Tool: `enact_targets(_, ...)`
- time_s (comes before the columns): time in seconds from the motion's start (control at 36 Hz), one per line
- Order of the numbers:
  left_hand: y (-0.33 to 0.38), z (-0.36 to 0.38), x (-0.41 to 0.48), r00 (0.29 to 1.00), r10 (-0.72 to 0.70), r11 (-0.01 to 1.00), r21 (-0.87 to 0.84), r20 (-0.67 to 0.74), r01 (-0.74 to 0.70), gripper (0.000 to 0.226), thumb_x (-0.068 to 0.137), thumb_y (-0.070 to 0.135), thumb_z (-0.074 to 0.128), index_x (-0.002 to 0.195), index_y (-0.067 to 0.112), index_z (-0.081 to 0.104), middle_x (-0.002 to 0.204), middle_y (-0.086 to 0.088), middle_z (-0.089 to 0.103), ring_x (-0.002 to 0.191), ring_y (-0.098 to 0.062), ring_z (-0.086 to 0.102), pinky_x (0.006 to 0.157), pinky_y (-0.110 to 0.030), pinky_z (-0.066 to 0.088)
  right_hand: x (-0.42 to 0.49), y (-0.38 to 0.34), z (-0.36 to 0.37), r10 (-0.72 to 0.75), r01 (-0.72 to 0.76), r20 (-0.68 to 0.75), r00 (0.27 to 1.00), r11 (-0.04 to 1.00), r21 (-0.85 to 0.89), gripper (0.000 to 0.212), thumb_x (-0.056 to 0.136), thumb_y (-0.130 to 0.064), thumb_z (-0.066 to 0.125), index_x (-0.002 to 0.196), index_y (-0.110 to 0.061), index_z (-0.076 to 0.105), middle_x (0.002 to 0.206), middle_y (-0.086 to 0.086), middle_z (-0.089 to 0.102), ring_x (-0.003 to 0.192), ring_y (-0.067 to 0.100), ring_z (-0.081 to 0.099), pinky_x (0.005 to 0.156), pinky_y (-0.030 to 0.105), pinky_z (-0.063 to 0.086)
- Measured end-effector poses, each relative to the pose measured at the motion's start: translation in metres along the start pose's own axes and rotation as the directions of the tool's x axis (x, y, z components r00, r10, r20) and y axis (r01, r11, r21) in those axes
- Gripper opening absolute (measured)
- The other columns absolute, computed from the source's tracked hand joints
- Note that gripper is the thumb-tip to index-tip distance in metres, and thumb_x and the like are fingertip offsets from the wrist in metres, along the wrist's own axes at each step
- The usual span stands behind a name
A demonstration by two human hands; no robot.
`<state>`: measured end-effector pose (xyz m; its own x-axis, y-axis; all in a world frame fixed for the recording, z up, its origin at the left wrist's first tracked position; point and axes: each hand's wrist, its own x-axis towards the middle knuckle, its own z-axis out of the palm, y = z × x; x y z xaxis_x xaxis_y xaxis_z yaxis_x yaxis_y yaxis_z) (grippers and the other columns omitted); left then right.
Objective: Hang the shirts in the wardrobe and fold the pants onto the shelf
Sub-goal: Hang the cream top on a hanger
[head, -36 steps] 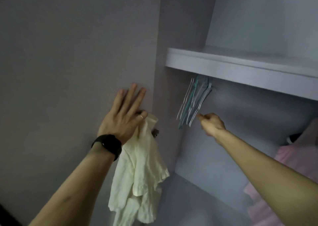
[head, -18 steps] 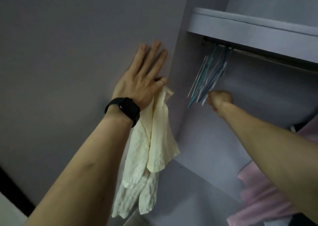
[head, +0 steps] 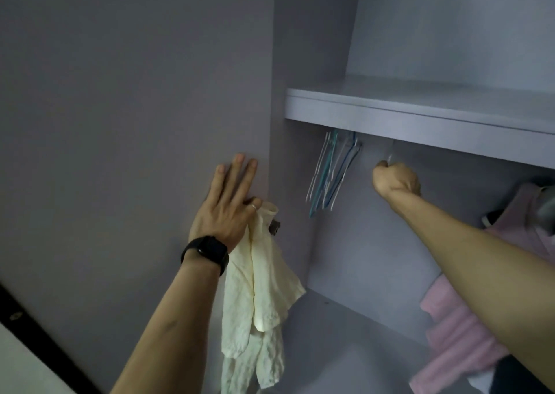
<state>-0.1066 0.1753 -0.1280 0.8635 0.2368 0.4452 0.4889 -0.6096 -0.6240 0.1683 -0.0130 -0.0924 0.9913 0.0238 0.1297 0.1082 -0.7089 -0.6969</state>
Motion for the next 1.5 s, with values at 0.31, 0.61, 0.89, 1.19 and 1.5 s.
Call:
enact_targets(0.31,-0.005,-0.021,-0.001,0.981,-0.017,0.963,-0.260,0.195,0.068,0.032,0.100,0.040,0.047,0.127,0.041,0.064,0.167,-0.006,-0.003,0.147,-0.042,-0.027,0.110,-0.057,-0.032,-0.093,0.106,-0.066,-0.076,0.075,0.096,0.992,0.997,0.019,0.038,0.103,-0.044,0.040,0.089,-0.015,0.059,0.101,0.017,0.069,0.095,0.041,0.061,0.079,0.039,0.045)
enact_targets(0.61,0.077,-0.101,-0.011,0.966,0.020,0.318,-0.918,0.258,0.238,0.014,0.102,0.033,0.044,0.105,0.021,0.050,0.097,-0.010,0.069,0.088,-0.039,0.064,0.072,-0.047,0.053,-0.194,0.205,-0.133,-0.100,0.051,0.132,0.986,0.942,0.332,0.045,0.102,-0.032,0.056,0.066,-0.012,0.036,0.052,-0.008,0.033,0.053,0.010,0.030,0.057,0.037,0.031)
enact_targets(0.89,0.158,-0.126,-0.051,0.935,0.320,0.216,-0.973,0.153,0.085,0.039,0.102,0.018,0.050,0.136,0.034,0.059,0.119,-0.002,0.072,0.109,-0.029,0.064,0.088,-0.032,0.049,-0.230,0.232,-0.156,-0.084,-0.119,0.250,0.965,0.709,0.695,0.058,0.098,-0.011,0.058,0.049,-0.025,0.031,0.053,-0.008,0.022,0.045,0.008,0.019,0.041,0.018,0.020)
enact_targets(1.19,0.186,-0.107,-0.069,0.870,0.437,0.265,-0.957,0.227,0.116,0.031,0.104,0.021,0.048,0.130,0.026,0.065,0.123,-0.002,0.070,0.114,-0.024,0.063,0.082,-0.017,0.039,-0.250,0.286,-0.139,-0.058,-0.157,0.276,0.959,0.703,0.694,0.060,0.077,-0.061,0.071,0.053,-0.023,0.030,0.051,-0.004,0.022,0.043,0.010,0.022,0.042,0.017,0.021)
enact_targets(1.5,0.187,-0.094,-0.075,0.831,0.473,0.419,-0.904,0.293,0.080,0.031,0.104,0.020,0.044,0.124,0.026,0.067,0.126,-0.004,0.068,0.114,-0.030,0.062,0.093,-0.035,0.050,-0.254,0.281,-0.124,-0.129,-0.100,0.293,0.947,0.750,0.654,0.057,0.083,-0.057,0.064,0.056,-0.023,0.027,0.054,-0.003,0.021,0.049,0.011,0.021,0.045,0.020,0.023)
